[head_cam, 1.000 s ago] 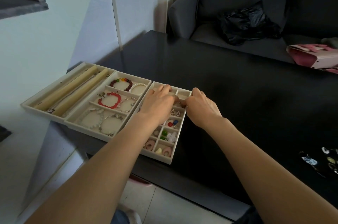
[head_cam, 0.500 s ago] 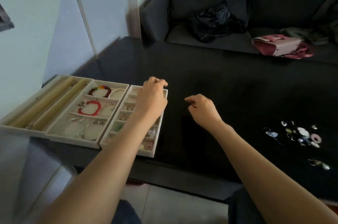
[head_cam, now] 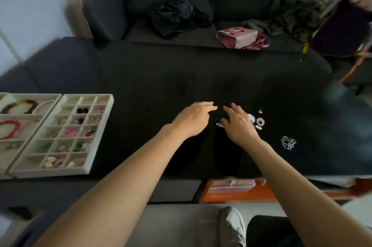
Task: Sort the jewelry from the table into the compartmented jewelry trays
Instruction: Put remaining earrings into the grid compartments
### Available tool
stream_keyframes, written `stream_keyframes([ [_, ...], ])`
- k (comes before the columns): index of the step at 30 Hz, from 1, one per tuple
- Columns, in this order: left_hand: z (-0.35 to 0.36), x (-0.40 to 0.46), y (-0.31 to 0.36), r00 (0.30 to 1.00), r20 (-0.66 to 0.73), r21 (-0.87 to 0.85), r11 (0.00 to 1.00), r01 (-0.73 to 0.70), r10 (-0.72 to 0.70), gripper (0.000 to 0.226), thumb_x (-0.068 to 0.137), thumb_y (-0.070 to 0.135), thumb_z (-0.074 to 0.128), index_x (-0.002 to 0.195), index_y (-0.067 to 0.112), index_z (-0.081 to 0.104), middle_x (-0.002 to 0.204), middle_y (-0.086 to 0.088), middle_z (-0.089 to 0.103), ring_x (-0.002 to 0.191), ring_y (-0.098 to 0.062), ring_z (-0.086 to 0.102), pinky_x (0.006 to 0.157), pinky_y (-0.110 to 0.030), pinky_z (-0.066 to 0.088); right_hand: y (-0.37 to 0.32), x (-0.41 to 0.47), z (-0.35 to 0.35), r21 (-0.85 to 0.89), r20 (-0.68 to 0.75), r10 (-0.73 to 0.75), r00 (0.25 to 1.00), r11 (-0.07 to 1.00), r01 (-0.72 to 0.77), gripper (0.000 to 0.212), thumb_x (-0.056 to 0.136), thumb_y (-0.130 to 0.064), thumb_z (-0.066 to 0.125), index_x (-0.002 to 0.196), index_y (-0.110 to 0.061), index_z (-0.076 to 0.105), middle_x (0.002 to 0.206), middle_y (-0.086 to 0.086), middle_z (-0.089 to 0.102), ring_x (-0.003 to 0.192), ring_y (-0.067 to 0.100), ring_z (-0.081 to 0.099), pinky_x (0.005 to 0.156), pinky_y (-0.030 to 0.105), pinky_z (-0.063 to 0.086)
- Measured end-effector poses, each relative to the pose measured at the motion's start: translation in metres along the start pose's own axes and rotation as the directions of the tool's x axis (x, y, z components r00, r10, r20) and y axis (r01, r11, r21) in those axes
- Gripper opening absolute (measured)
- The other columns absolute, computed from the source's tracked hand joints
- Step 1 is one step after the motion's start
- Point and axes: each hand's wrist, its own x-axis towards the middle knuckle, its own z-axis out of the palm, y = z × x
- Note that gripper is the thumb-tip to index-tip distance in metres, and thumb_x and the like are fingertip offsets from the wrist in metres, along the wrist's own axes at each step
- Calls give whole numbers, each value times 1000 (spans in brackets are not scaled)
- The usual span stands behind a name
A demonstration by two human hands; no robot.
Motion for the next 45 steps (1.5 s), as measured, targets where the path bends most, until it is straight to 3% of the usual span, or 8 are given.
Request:
stream_keyframes([
  [6,45,17,6,973,232,218,973,-72,20,50,103,26,32,150,21,17,159,1,3,146,-18,-3,117,-41,11,47,-2,-3,5,75,86,993,996,-87,60,98,-40,42,151,-23,18,159,10,9,146,30,1,117,42,12],
  [11,56,27,2,997,61,281,959,34,-53,49,103,21,31,150,18,18,159,-1,7,146,-21,2,116,-38,14,55,2,-5,-3,-13,-26,1000,1000,26,47,100,-23,39,146,-23,33,152,2,31,138,26,28,98,36,41],
  [20,52,44,-2,969,-244,355,933,55,36,24,93,16,57,116,14,61,121,-3,54,110,-18,50,86,-31,44,58,13,0,-73,-167,-116,979,992,105,35,93,-8,53,126,-21,56,124,7,52,113,25,51,84,35,49],
  [27,38,46,1,970,-185,16,986,165,-159,14,91,25,60,101,15,59,104,-1,60,96,-16,57,87,-34,48,46,19,-11,-196,-215,-194,957,969,152,39,94,-12,54,132,-17,46,116,5,59,107,21,57,70,29,49],
  [31,27,43,2,930,-131,-459,853,249,-342,13,90,21,62,101,14,59,95,0,63,81,-8,62,73,-22,48,31,24,-20,245,-253,-14,967,966,78,30,96,-9,48,123,-18,57,107,2,62,85,10,62,69,24,52],
  [35,10,30,1,919,-56,-758,615,215,-391,18,90,13,61,107,9,61,94,-3,69,80,-8,67,71,-19,54,13,24,-31,891,91,321,943,397,-221,35,95,2,41,117,-16,62,109,6,59,89,16,67,82,32,57],
  [39,-9,12,-4,915,-5,-877,440,190,-405,15,94,12,55,107,10,59,95,-2,72,87,-10,68,81,-23,53,-5,13,-40,925,379,251,891,-117,-361,28,91,1,43,110,-4,63,111,15,56,94,20,62,74,28,55],
  [45,-44,-20,-9,924,-37,-914,386,123,-381,14,97,11,49,109,9,56,97,-5,72,91,-11,68,84,-24,52,-51,-1,-29,842,313,44,949,450,-298,25,91,-23,60,112,-9,57,94,7,58,71,11,51,57,21,39],
])
